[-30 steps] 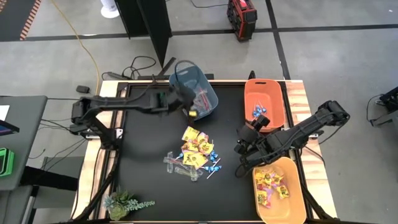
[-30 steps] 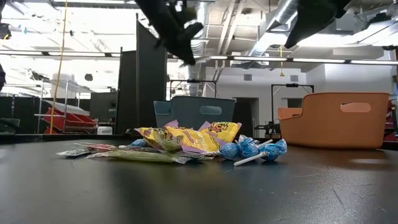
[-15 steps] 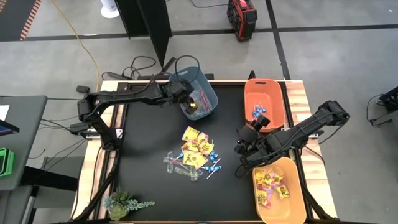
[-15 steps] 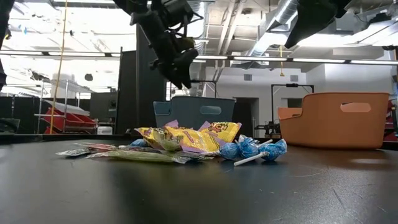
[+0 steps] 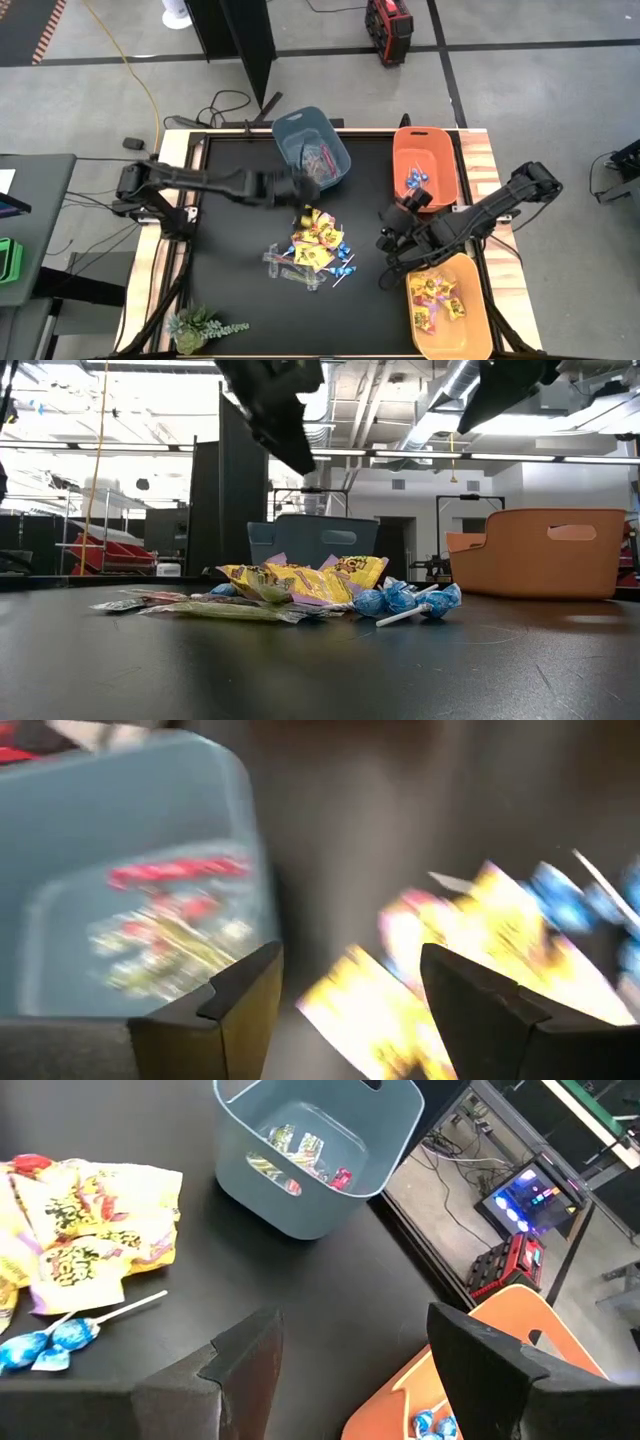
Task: Sort candy
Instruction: Put the yellow candy into the yellow bin
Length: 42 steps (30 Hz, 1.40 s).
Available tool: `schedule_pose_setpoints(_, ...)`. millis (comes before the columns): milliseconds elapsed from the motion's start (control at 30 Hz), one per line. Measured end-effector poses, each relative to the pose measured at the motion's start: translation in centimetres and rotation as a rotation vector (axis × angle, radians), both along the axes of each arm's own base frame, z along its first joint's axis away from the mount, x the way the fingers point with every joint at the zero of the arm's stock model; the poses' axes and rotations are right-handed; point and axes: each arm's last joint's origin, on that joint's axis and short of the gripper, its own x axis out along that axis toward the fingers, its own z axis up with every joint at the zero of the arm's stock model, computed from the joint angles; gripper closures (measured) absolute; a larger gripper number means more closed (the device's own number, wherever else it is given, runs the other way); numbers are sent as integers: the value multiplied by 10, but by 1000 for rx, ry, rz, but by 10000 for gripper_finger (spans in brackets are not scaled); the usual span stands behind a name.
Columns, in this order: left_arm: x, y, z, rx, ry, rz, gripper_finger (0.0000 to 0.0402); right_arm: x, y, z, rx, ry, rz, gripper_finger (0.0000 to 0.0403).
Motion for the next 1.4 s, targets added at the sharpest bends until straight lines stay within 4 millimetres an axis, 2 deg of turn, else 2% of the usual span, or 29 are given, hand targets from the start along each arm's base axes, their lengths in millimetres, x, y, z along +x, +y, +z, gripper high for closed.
schedule_pose_setpoints(133,-8,-48,-8,-4,69,-48,180,-1,9,-1,30,9,51,139)
schedule_pose_setpoints(300,-18,-97,-9,9,30,-65,188,9,29,-8,88,22,251,139)
schedule_pose_setpoints(433,-30,-117,-15,33,19,4,189,30,37,-12,127,-21,365,139)
schedule_pose_setpoints(533,-39,-126,-20,107,-47,84,189,52,34,-23,155,-22,404,139)
schedule_pose_setpoints(700,-48,-128,-36,188,-49,122,189,86,15,-55,226,55,396,139)
schedule_pose_setpoints(900,-50,-118,-48,198,-16,154,189,110,-11,-95,276,186,366,139)
schedule_pose_setpoints(1133,-49,-117,-48,201,-7,146,189,137,-21,-114,339,249,405,141)
schedule_pose_setpoints(1267,-49,-117,-48,204,-5,143,189,149,-18,-126,353,293,431,173)
schedule_pose_setpoints(1400,-49,-117,-48,205,-5,142,189,156,-16,-134,352,344,424,242)
